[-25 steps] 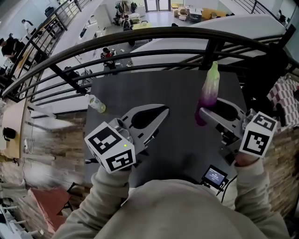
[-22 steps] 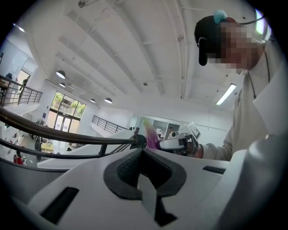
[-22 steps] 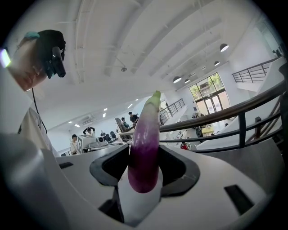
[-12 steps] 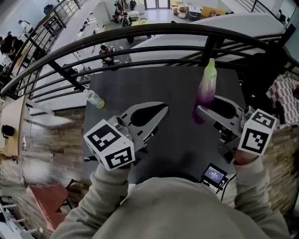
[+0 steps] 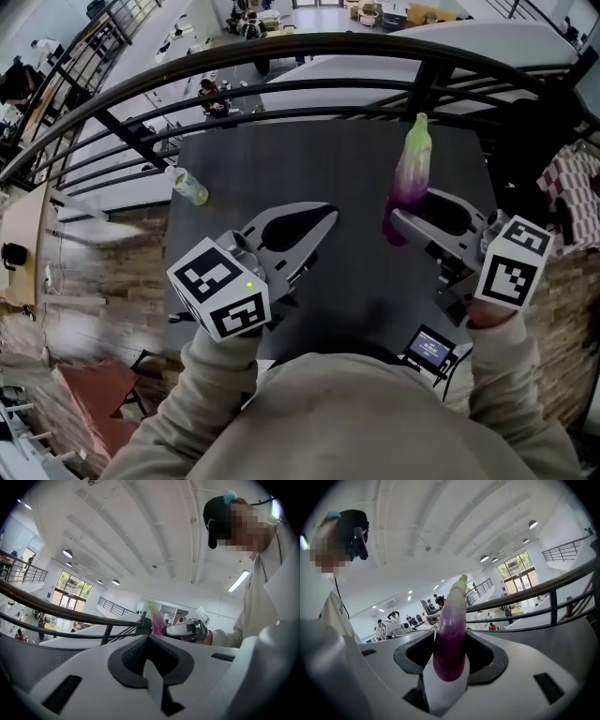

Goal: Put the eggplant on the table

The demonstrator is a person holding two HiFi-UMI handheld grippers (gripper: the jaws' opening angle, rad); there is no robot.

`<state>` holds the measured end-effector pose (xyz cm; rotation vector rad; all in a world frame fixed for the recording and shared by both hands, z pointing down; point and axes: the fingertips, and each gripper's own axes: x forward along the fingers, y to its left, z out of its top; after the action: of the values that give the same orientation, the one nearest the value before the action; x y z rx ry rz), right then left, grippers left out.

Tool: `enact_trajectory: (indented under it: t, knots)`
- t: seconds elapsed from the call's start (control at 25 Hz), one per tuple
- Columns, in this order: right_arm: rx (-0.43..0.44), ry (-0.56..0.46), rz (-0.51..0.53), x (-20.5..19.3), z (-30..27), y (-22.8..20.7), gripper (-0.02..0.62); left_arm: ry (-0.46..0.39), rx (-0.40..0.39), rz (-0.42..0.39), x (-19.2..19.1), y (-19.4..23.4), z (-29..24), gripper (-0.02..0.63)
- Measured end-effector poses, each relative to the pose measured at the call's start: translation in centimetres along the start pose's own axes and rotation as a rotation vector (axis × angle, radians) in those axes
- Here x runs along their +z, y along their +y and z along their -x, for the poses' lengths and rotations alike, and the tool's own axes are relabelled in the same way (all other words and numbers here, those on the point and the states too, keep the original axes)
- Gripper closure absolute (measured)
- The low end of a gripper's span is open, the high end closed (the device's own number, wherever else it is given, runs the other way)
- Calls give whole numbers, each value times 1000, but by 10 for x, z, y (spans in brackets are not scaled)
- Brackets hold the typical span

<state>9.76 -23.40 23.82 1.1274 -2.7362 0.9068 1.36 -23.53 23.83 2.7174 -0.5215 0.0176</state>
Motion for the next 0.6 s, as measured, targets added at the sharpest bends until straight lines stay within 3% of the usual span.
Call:
enact_trajectory:
  t: [0.6]
  knots:
    - [-17,19,-66,-23,-4,-20,377,47,5,54,-28,9,-8,604]
